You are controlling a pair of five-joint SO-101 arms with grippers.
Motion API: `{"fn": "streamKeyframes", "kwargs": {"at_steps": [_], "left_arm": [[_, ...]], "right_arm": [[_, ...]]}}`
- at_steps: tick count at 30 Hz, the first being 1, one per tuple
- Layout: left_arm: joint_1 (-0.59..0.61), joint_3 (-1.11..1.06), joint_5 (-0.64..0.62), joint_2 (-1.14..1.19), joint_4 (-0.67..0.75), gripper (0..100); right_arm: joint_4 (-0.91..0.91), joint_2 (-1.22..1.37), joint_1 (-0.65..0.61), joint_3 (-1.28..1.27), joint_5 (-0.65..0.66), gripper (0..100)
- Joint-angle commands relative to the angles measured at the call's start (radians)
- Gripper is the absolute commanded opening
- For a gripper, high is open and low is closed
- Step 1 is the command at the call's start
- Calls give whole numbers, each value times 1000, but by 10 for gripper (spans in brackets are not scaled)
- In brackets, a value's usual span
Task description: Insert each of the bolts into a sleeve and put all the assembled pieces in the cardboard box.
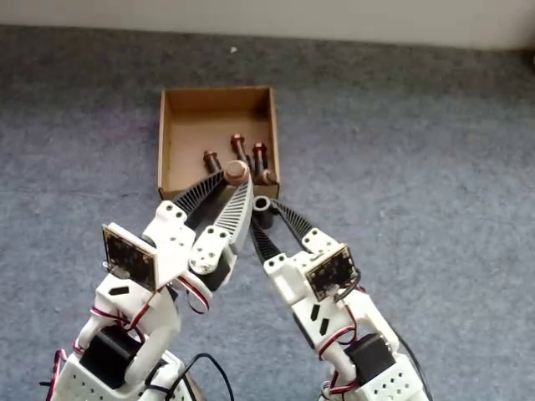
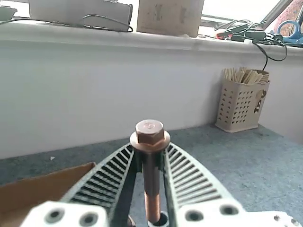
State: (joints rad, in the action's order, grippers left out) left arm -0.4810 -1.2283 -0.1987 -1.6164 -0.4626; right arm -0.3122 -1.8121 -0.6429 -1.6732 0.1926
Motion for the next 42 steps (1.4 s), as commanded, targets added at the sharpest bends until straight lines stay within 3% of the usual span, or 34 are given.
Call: {"fn": "streamKeyframes", "kwargs": {"at_steps": [1,17,30,42], "left_arm": [[12,2,-8,-5,66,6],[4,-110,-6,-8,64,6],[2,-140,-6,-7,-31,8],[-15,-137,-8,1,-112,155]], "right_arm": [[30,-25,-38,-79,18,5],[30,-25,-33,-76,18,5],[159,-25,108,-79,12,5],[159,-25,108,-79,12,5]]}}
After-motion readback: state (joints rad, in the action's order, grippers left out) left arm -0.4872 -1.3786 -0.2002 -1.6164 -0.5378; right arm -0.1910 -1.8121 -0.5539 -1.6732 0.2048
